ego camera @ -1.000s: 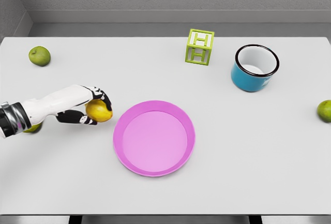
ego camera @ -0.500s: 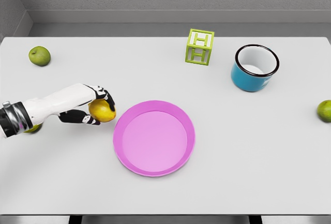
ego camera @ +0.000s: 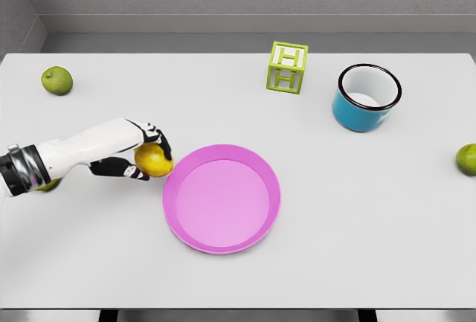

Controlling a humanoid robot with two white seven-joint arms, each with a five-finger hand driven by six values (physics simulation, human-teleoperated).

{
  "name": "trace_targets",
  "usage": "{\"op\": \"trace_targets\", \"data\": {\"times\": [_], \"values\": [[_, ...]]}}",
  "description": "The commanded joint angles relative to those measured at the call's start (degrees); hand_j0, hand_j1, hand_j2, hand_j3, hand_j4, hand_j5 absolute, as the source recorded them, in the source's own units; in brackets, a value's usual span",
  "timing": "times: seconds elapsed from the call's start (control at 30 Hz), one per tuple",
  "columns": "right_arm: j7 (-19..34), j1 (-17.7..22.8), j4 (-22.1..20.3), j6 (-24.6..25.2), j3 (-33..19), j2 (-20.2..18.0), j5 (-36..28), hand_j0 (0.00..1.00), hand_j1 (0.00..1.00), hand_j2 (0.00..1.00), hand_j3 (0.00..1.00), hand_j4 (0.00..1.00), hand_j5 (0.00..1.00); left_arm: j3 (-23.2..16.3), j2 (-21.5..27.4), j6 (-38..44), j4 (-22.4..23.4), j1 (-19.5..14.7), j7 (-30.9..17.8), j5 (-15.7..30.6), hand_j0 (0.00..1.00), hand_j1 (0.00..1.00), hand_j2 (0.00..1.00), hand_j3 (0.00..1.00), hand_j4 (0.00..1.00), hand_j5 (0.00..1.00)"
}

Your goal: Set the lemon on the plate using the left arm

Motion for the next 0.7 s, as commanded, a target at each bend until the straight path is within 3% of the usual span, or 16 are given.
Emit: {"op": "trace_targets", "data": {"times": [0.0, 0.67], "values": [[0.0, 0.0, 0.0, 0.0, 0.0, 0.0, 0.0, 1.0, 1.0, 1.0, 1.0, 1.0, 1.0, -0.1, -0.1, -0.8, 0.0, 0.0, 0.0, 0.3, 0.5, 0.5, 0.5, 0.5, 0.5, 0.5], [0.0, 0.0, 0.0, 0.0, 0.0, 0.0, 0.0, 1.0, 1.0, 1.0, 1.0, 1.0, 1.0, -0.4, -2.5, -5.7, -0.1, -0.6, 0.0, -0.1, 0.49, 0.49, 0.49, 0.49, 0.49, 0.49]]}}
